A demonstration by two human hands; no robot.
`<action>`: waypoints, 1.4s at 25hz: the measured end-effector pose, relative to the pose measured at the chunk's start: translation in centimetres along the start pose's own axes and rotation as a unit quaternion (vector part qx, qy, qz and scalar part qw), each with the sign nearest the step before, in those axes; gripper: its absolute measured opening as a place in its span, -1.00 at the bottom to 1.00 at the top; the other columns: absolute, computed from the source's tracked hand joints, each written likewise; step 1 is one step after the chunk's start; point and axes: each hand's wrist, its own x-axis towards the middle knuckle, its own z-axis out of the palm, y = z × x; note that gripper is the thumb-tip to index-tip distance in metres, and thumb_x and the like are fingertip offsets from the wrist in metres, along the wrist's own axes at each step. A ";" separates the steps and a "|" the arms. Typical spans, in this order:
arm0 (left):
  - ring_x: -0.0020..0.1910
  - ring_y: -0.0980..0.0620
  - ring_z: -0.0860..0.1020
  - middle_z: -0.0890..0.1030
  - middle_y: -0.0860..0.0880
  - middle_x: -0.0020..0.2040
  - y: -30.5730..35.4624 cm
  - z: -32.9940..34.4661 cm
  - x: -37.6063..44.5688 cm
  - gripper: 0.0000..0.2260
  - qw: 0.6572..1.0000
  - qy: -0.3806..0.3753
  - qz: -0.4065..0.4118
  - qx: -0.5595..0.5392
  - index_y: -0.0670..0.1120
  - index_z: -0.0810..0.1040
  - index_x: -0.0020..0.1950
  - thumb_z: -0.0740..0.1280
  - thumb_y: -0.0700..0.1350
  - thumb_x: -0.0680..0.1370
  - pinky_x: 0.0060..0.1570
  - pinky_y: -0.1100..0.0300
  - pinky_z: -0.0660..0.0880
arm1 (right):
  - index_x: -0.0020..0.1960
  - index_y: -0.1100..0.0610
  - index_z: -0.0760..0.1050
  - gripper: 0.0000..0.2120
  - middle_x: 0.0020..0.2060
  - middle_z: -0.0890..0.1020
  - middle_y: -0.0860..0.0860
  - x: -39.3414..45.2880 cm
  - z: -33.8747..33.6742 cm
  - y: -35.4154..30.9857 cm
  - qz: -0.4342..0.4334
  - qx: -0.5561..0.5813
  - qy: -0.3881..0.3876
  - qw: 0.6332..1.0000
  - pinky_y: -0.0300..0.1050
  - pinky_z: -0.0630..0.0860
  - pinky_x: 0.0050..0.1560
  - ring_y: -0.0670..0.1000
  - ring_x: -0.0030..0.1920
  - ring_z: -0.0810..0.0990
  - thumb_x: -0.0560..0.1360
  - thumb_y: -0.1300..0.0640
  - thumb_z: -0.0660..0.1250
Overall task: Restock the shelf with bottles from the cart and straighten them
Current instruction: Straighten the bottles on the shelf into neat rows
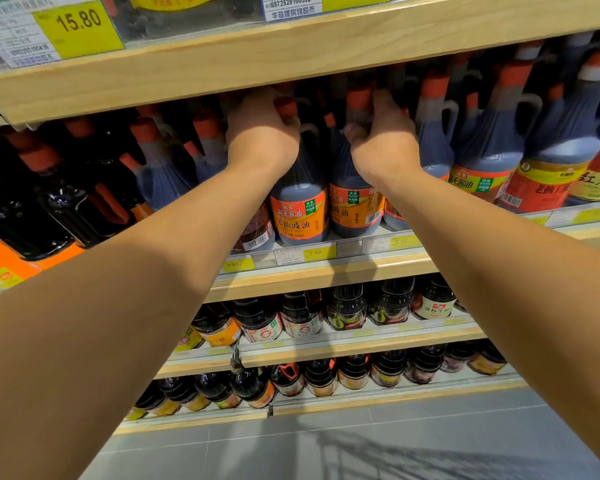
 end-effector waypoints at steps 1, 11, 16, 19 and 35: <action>-0.04 -0.22 0.62 0.60 -0.11 0.12 0.0 0.2 0.0 -0.71 1.000 -0.001 0.000 -0.005 -0.04 0.55 0.16 0.24 0.00 0.49 -0.11 -0.07 0.61 | 0.34 0.16 0.34 -0.58 0.19 0.54 0.14 -0.1 -0.1 0.0 -0.004 0.002 -0.001 1.000 -0.07 0.42 -0.01 0.21 0.20 0.50 0.53 0.07 0.28; -0.03 -0.02 0.53 0.58 -0.08 0.02 -3.7 -4.6 -7.8 -0.67 0.996 0.069 0.058 -0.016 -0.10 0.50 0.23 0.34 -0.08 0.48 -0.09 0.30 0.30 | 0.16 0.16 0.42 -0.70 0.02 0.45 0.03 -7.5 -1.0 -1.6 -0.064 0.076 0.045 0.994 -0.14 0.36 -0.06 0.10 -0.07 0.54 0.44 0.15 0.26; -0.06 0.12 0.50 0.53 0.02 0.11 -10.8 -9.1 -9.2 -0.64 0.996 0.086 0.031 0.007 -0.06 0.48 0.25 0.36 -0.08 0.46 -0.05 0.34 0.31 | 0.18 0.08 0.46 -0.67 0.10 0.53 0.00 -9.5 2.5 -6.9 -0.122 0.105 -0.007 0.987 -0.17 0.37 0.01 0.08 -0.10 0.59 0.42 0.12 0.30; 0.12 -0.07 0.48 0.48 -0.12 0.19 -12.3 -10.3 -7.1 -0.58 0.994 0.099 0.012 0.048 -0.12 0.41 0.30 0.36 -0.04 0.48 -0.02 0.22 0.29 | 0.32 0.06 0.40 -0.55 0.09 0.56 0.10 -8.9 4.7 -9.9 -0.103 0.071 -0.028 0.992 -0.10 0.38 0.09 0.13 0.10 0.54 0.45 0.03 0.32; 0.05 -0.07 0.56 0.63 -0.07 0.05 -15.5 -8.1 -0.4 -0.76 0.994 0.063 -0.050 -0.071 -0.06 0.55 0.15 0.34 -0.05 0.50 -0.16 0.36 0.34 | 0.38 0.14 0.26 -0.52 0.28 0.43 0.11 -6.7 10.3 -13.8 0.013 -0.019 0.011 1.000 0.01 0.38 -0.02 0.25 0.22 0.46 0.52 0.03 0.27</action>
